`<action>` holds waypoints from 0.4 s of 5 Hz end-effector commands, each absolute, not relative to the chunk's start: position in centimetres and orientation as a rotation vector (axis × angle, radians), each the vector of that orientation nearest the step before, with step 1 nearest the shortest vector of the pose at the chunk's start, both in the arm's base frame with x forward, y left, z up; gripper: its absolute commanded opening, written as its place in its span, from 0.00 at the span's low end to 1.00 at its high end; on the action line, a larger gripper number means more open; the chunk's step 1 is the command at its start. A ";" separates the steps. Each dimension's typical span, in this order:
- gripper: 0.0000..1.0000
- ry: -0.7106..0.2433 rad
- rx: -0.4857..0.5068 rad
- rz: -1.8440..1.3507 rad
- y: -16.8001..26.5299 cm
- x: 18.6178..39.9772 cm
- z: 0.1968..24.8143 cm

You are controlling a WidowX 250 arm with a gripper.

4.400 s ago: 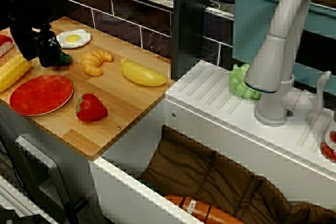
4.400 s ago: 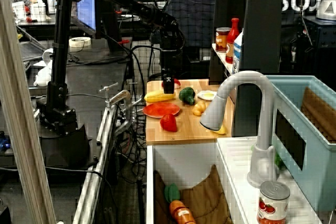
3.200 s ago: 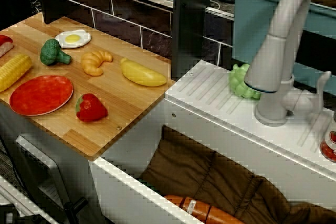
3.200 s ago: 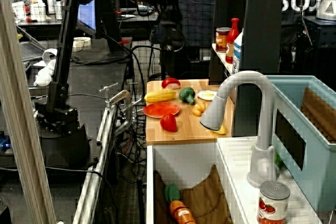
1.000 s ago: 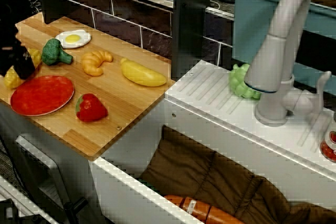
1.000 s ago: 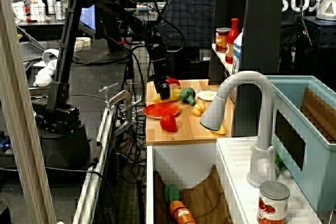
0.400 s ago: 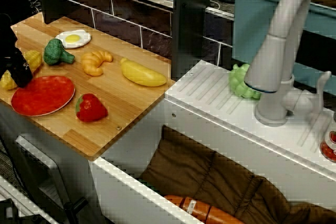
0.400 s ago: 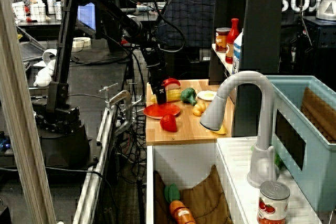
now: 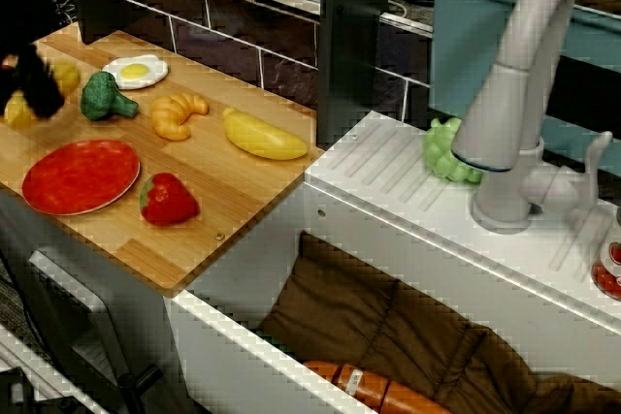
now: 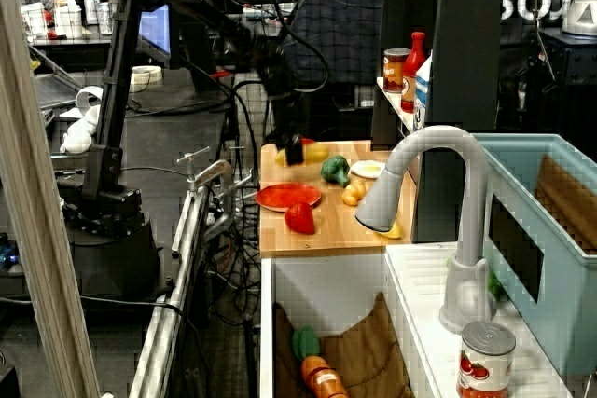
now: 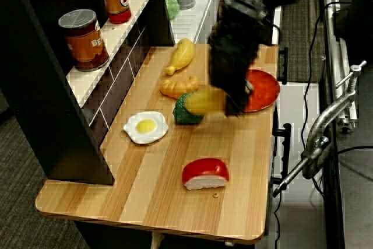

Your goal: Put corn on plate

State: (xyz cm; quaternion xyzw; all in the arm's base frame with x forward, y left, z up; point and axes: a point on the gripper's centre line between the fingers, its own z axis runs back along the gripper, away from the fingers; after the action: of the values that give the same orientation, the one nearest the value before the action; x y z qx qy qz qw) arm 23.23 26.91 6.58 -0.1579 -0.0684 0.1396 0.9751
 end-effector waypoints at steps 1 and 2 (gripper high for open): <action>0.00 -0.168 -0.432 0.179 26.2 23.4 13.1; 0.00 -0.109 -0.432 0.106 24.8 21.7 11.7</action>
State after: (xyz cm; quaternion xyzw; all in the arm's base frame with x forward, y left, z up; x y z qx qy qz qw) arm 21.44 23.90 9.03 -0.2465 -0.0298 0.0650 0.9665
